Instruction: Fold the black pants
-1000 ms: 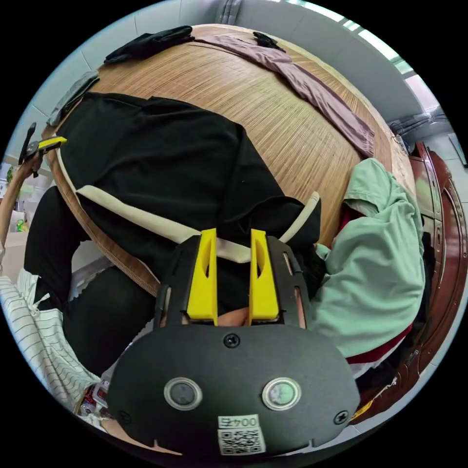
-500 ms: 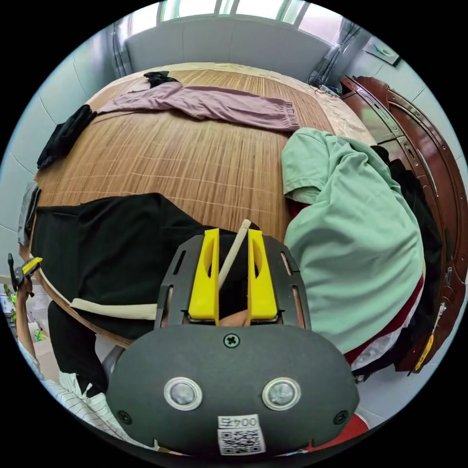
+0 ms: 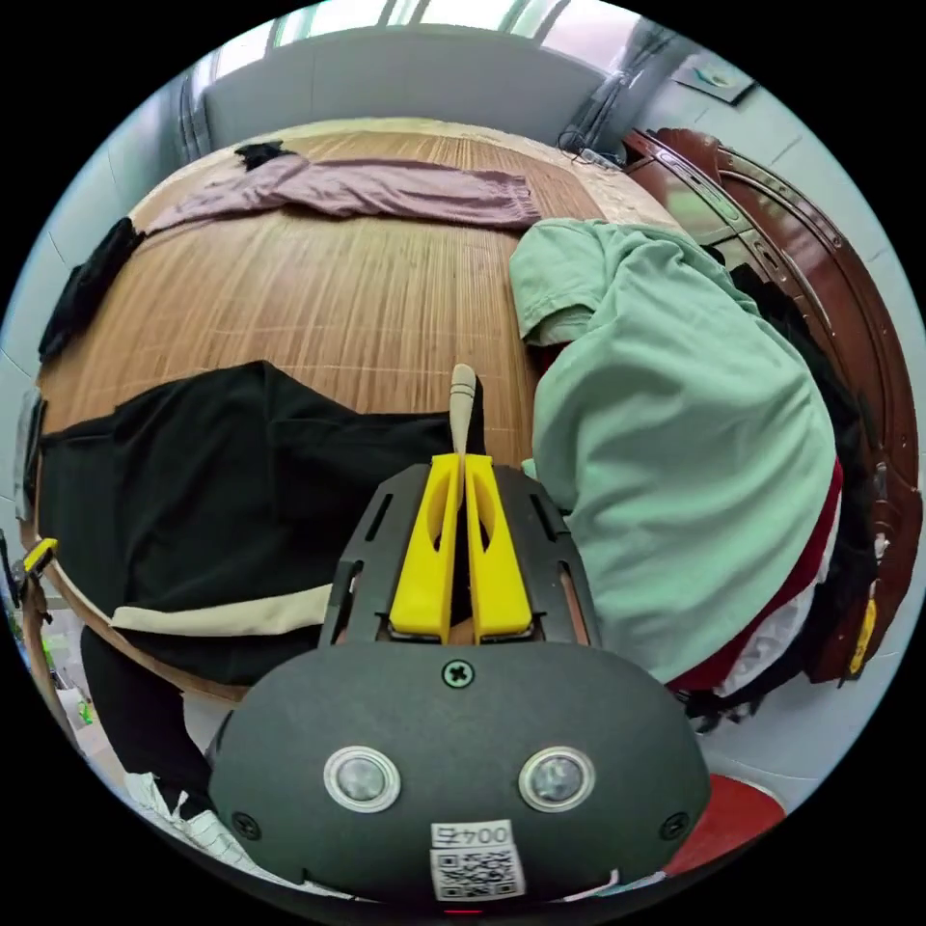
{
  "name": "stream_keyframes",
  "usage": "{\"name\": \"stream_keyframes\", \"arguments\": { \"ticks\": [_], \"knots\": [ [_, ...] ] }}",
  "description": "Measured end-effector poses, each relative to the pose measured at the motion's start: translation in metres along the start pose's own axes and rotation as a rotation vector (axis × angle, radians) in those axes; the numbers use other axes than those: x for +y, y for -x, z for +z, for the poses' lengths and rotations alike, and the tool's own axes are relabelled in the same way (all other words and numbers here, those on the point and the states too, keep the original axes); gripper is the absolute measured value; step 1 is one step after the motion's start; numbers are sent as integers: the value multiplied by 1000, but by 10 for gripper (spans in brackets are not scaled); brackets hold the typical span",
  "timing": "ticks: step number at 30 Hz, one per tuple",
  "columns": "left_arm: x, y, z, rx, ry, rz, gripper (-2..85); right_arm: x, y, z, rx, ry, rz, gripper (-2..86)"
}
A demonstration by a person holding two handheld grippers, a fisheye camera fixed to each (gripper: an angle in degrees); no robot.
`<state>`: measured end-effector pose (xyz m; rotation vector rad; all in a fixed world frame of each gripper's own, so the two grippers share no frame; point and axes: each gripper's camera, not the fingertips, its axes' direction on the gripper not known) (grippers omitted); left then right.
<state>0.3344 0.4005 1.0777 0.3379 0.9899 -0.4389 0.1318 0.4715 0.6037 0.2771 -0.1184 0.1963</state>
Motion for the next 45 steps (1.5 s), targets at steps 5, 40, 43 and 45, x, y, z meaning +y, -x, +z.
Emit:
{"name": "stream_keyframes", "arguments": {
  "ticks": [5,40,43,45],
  "knots": [
    [1,4,-41,507,-252,-107,63,64,-18,-75,-484,-290,29,-3],
    [-41,-100,-64,719,-355,50,37,258,63,-54,-1022,-484,-95,9],
    [-33,-61,-129,560,-389,119,37,258,42,-28,-1106,-449,-1,-3],
    [-18,-21,-164,426,-383,128,38,258,39,-19,-1120,-435,12,-5]
  ]
}}
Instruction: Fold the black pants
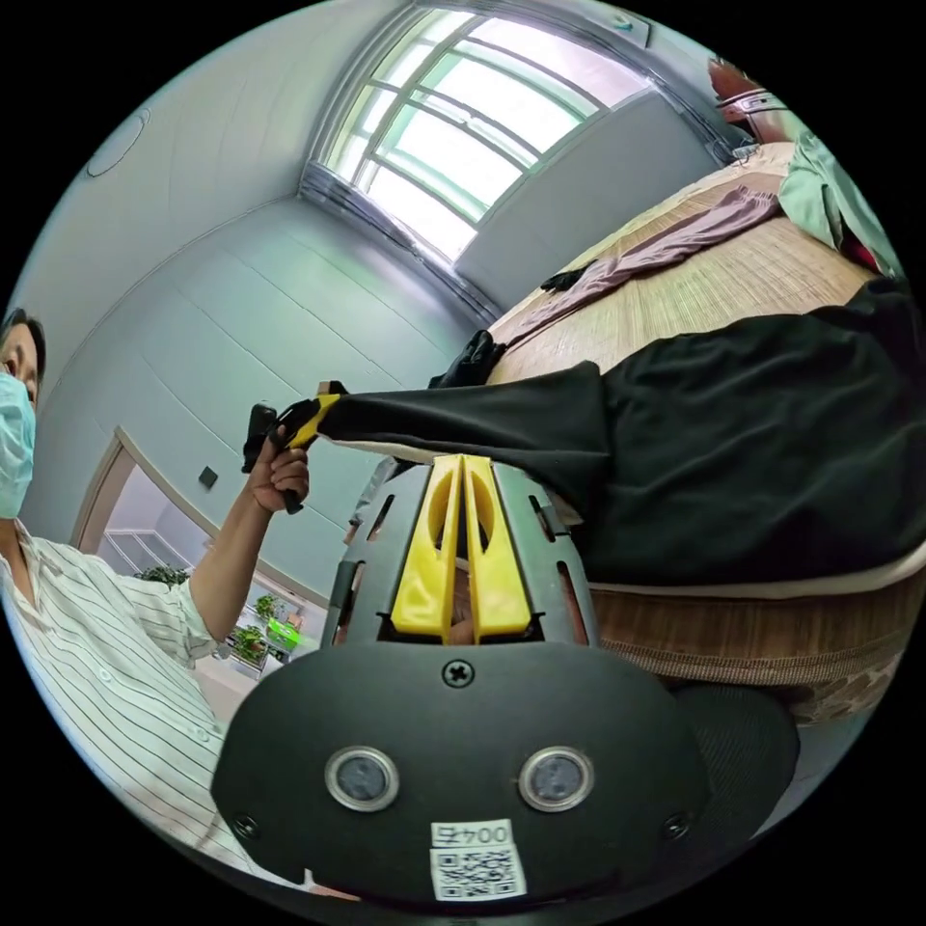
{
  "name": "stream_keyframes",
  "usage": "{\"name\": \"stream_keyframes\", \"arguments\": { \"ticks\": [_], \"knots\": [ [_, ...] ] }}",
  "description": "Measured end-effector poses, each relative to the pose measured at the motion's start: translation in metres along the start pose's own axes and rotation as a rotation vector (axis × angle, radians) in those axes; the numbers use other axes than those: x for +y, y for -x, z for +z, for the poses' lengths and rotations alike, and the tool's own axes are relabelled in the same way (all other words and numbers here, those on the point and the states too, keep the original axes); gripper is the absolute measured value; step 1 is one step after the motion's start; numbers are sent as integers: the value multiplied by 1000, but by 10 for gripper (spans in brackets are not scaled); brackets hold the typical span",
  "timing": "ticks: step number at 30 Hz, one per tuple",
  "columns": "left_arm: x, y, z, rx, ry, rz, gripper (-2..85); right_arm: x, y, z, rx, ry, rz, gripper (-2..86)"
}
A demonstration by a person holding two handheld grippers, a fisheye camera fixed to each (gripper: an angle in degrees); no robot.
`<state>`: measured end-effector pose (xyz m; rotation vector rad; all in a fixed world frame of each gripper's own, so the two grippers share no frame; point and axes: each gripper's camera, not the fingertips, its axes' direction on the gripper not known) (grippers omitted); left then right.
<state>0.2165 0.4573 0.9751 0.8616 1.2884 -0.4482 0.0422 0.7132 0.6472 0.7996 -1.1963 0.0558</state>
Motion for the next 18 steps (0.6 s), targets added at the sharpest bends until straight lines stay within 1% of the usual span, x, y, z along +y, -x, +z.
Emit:
{"name": "stream_keyframes", "arguments": {
  "ticks": [3,6,7,9,12,16,18],
  "knots": [
    [24,42,-46,-123,2,-33,39,1,-5,10,-2,28,-5,-7],
    [59,96,-63,-195,17,-94,41,3,-8,28,7,80,-14,-7],
    [67,108,-63,-205,19,-122,41,4,-8,37,17,104,-15,-7],
    [102,153,-58,-213,20,-246,43,5,-8,52,52,150,-26,-6],
    [136,187,-51,-173,-12,-363,45,9,-2,76,83,212,-50,-4],
    [151,183,-48,-140,-80,-389,45,17,8,105,104,266,-78,1],
    [142,157,-46,-151,-114,-307,44,21,12,117,103,276,-77,3]
  ]
}}
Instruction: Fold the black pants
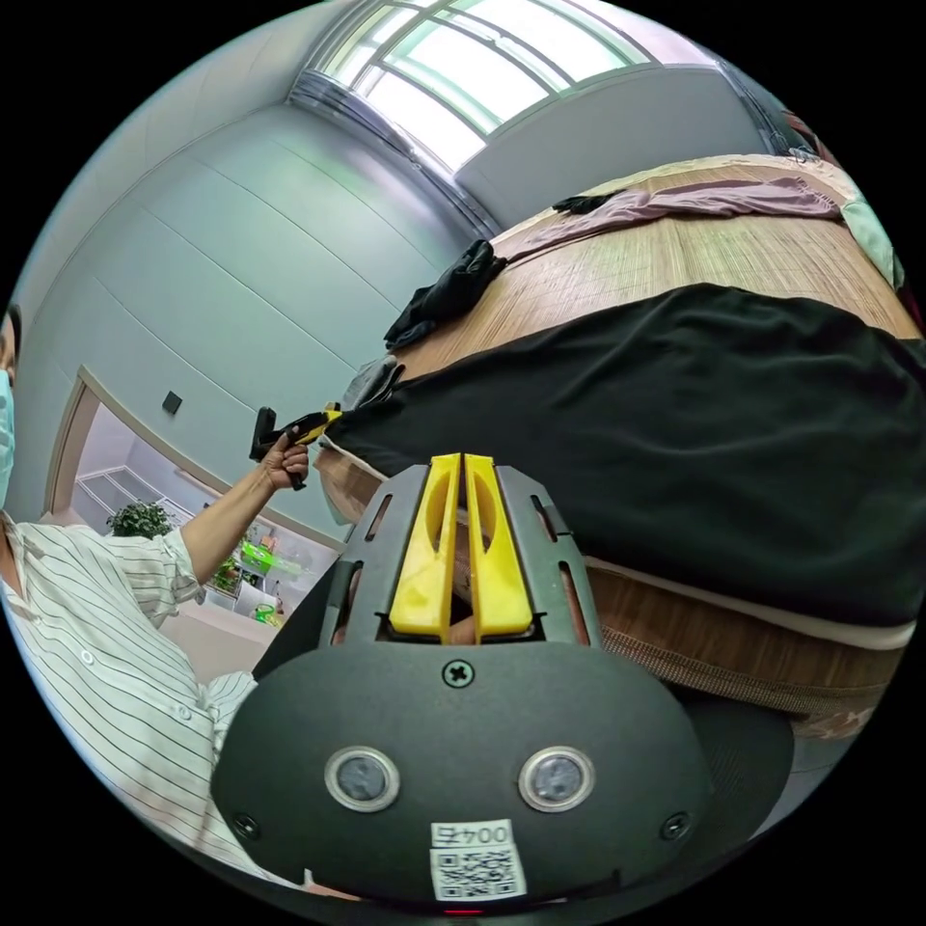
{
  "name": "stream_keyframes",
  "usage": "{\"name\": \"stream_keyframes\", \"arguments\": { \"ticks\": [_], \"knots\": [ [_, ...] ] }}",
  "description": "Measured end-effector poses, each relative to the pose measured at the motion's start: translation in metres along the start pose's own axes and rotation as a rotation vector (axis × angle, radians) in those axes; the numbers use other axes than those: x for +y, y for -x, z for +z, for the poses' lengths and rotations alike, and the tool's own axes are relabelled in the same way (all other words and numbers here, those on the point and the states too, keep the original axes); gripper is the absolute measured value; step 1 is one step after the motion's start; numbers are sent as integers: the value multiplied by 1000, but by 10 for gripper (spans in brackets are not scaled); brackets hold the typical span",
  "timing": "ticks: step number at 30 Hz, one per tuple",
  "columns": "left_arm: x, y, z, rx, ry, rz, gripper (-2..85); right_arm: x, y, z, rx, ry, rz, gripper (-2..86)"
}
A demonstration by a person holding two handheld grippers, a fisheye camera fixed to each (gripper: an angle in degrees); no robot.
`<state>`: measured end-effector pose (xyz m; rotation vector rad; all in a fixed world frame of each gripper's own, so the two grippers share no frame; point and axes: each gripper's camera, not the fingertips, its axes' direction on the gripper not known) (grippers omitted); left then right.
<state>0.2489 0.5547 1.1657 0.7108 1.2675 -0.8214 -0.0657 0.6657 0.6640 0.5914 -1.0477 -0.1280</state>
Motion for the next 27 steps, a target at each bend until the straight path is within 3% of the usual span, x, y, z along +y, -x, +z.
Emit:
{"name": "stream_keyframes", "arguments": {
  "ticks": [6,12,15,21,23,27],
  "knots": [
    [12,-98,41,80,31,251,40,-4,24,43,11,28,6,34],
    [50,-129,134,72,156,195,40,-44,62,101,11,100,9,78],
    [68,-125,151,76,179,144,40,-88,103,146,15,174,-91,97],
    [99,-105,148,120,109,94,38,-149,239,320,129,543,-582,105],
    [107,-97,145,136,81,69,37,-135,292,402,248,733,-849,109],
    [114,-83,141,207,66,23,33,-90,341,498,458,876,-1257,116]
  ]
}}
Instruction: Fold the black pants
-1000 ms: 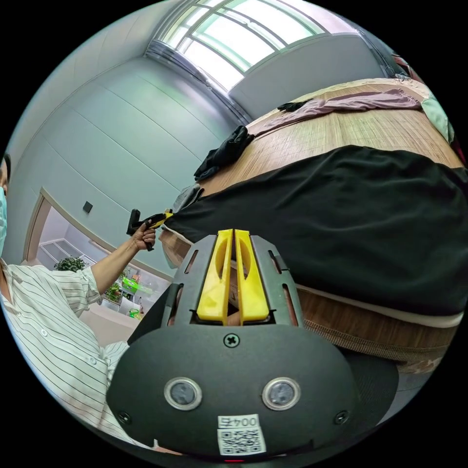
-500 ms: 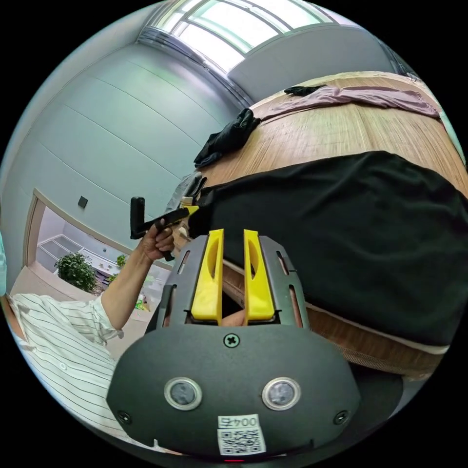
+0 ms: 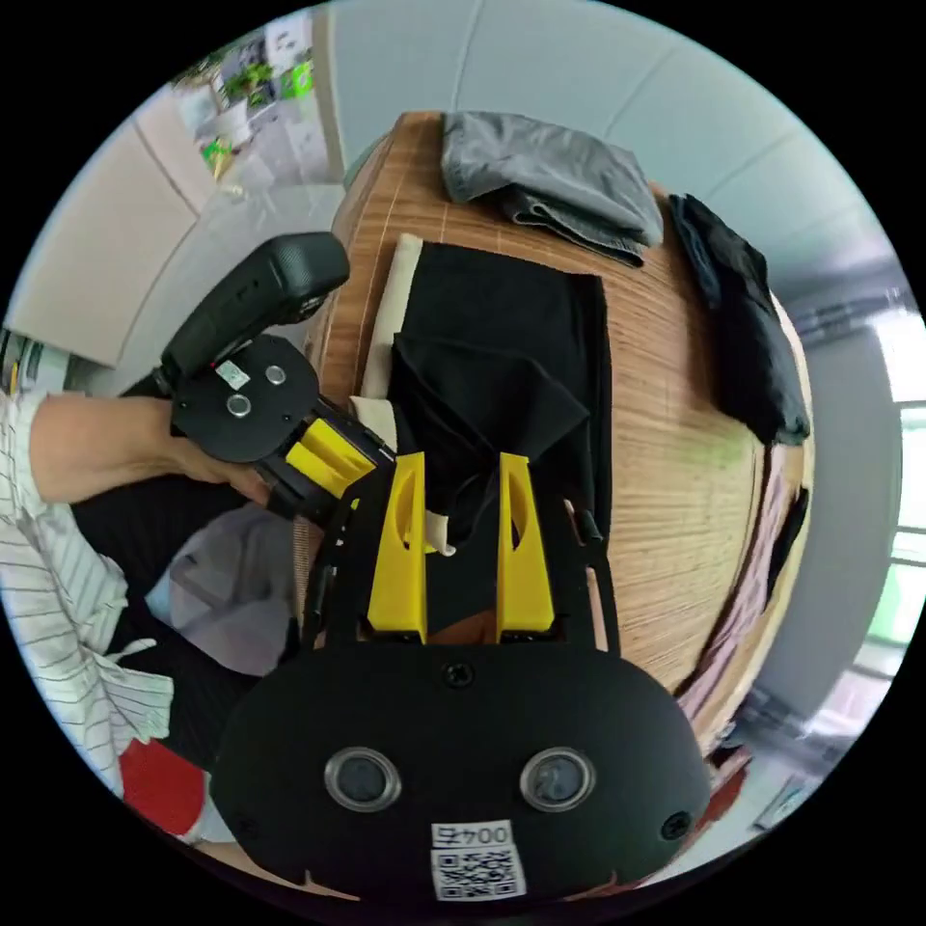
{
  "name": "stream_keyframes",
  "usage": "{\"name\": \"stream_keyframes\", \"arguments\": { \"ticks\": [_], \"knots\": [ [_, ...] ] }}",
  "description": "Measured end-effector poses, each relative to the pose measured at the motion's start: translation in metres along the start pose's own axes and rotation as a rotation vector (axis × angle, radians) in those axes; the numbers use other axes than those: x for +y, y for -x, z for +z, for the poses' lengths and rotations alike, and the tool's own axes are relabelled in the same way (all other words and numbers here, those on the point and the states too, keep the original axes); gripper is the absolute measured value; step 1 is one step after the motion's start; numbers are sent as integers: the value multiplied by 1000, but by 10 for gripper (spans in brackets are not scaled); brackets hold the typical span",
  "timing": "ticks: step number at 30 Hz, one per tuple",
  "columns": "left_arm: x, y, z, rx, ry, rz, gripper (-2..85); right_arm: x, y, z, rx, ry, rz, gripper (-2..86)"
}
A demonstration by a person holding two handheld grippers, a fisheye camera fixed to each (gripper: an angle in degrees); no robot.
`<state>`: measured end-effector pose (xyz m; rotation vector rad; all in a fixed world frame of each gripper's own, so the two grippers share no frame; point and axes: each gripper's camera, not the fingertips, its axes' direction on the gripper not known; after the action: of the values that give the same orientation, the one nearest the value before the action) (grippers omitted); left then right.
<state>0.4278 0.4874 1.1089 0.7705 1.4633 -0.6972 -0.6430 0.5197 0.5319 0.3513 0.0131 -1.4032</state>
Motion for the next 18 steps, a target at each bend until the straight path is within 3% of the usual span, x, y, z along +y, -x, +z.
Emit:
{"name": "stream_keyframes", "arguments": {
  "ticks": [4,9,12,18],
  "knots": [
    [6,4,-7,20,-5,0,37,-67,27,37,100,108,-235,110],
    [14,14,-20,43,-17,-15,38,-114,26,60,-56,146,-309,23],
    [18,18,-36,57,-38,-11,37,-130,0,57,-158,116,-189,0],
    [30,36,-62,90,-99,-60,34,-123,-70,24,-392,-133,117,1]
  ]
}}
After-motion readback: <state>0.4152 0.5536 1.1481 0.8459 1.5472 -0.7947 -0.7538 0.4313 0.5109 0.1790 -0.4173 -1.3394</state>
